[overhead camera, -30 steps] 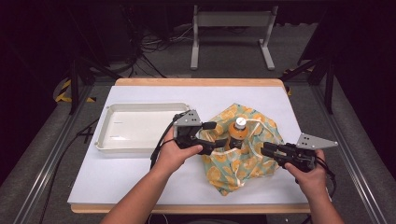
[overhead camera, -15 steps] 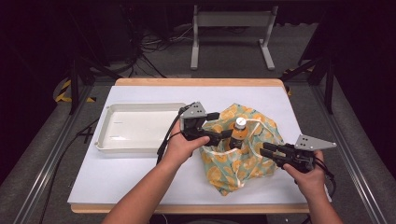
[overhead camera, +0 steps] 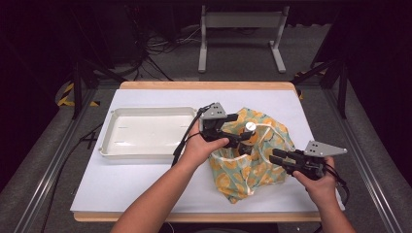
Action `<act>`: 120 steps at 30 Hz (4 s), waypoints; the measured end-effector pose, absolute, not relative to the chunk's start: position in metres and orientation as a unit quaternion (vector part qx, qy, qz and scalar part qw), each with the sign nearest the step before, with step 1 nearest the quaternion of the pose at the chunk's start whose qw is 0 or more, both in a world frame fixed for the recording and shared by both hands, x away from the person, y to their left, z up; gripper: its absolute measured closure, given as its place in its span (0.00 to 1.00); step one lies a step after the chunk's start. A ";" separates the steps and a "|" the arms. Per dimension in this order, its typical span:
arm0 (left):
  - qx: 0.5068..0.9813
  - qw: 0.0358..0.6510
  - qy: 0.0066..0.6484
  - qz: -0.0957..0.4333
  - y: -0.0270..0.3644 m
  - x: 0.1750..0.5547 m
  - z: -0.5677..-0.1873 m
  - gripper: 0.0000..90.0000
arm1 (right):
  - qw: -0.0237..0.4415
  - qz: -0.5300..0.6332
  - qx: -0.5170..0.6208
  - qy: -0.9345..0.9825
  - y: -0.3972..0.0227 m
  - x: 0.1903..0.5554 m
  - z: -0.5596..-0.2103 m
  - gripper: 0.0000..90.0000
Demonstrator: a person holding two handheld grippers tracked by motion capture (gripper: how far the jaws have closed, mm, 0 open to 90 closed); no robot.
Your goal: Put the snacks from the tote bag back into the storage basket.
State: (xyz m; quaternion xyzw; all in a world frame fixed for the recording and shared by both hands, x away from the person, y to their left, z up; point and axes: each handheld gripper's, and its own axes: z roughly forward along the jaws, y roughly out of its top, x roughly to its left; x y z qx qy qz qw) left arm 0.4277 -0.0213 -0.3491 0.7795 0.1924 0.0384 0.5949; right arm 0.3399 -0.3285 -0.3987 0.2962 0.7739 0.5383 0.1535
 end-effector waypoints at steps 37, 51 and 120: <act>0.783 0.597 0.164 0.064 -0.050 0.434 -0.377 0.47 | 0.152 0.537 0.298 0.774 -0.328 0.339 -0.401 0.74; 0.788 0.595 0.130 0.086 -0.049 0.429 -0.369 0.65 | 0.150 0.538 0.298 0.774 -0.328 0.338 -0.402 0.74; 0.771 0.619 0.122 0.083 0.013 0.425 -0.268 0.65 | 0.148 0.541 0.305 0.770 -0.333 0.335 -0.408 0.74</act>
